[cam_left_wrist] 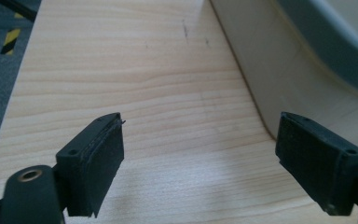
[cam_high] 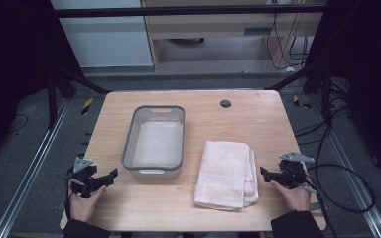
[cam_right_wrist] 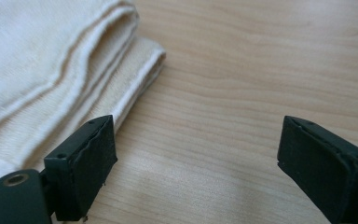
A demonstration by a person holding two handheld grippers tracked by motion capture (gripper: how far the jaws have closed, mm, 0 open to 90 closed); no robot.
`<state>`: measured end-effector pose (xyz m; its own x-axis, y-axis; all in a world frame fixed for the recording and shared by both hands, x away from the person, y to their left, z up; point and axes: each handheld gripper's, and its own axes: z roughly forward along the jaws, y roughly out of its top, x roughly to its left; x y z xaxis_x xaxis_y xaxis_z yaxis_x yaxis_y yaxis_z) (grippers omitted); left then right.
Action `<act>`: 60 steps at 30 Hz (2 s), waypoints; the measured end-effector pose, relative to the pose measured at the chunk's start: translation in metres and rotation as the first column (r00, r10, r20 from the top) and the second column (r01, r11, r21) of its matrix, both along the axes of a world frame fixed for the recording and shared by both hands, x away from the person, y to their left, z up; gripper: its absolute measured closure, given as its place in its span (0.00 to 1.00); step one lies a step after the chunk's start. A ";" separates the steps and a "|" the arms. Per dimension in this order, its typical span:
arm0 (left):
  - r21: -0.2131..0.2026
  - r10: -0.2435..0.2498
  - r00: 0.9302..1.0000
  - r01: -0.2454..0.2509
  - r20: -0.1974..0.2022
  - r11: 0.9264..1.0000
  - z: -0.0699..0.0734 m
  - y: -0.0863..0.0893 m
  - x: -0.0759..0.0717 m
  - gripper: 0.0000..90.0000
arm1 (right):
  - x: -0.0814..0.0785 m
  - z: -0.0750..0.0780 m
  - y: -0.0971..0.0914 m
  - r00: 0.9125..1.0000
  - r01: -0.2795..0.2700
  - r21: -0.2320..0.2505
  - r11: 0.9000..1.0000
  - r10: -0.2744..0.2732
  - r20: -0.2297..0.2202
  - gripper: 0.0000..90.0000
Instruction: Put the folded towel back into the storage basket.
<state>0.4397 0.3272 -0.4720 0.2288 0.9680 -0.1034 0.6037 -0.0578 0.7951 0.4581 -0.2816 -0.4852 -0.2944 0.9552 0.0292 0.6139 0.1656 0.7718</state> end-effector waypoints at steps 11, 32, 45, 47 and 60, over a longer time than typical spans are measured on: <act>-0.023 -0.016 0.997 0.018 0.071 1.000 0.017 -0.010 -0.014 0.21 | -0.008 0.010 0.005 0.999 -0.024 0.013 1.000 0.023 0.034 0.16; -0.081 -0.028 0.994 0.037 0.108 0.996 0.035 -0.021 -0.014 0.31 | 0.000 0.033 0.007 0.996 -0.049 0.046 0.998 0.045 0.083 0.20; -0.069 -0.057 0.984 0.070 0.168 0.995 0.059 -0.041 -0.004 0.32 | 0.009 0.060 0.012 0.991 -0.061 0.084 0.995 0.050 0.126 0.23; -0.073 -0.067 0.982 0.081 0.175 0.994 0.062 -0.046 -0.002 0.33 | 0.010 0.063 0.013 0.990 -0.063 0.092 0.994 0.050 0.131 0.23; -0.058 -0.144 0.973 0.156 0.183 0.986 0.072 -0.079 0.005 0.33 | 0.017 0.075 0.020 0.988 -0.077 0.113 0.991 0.060 0.144 0.24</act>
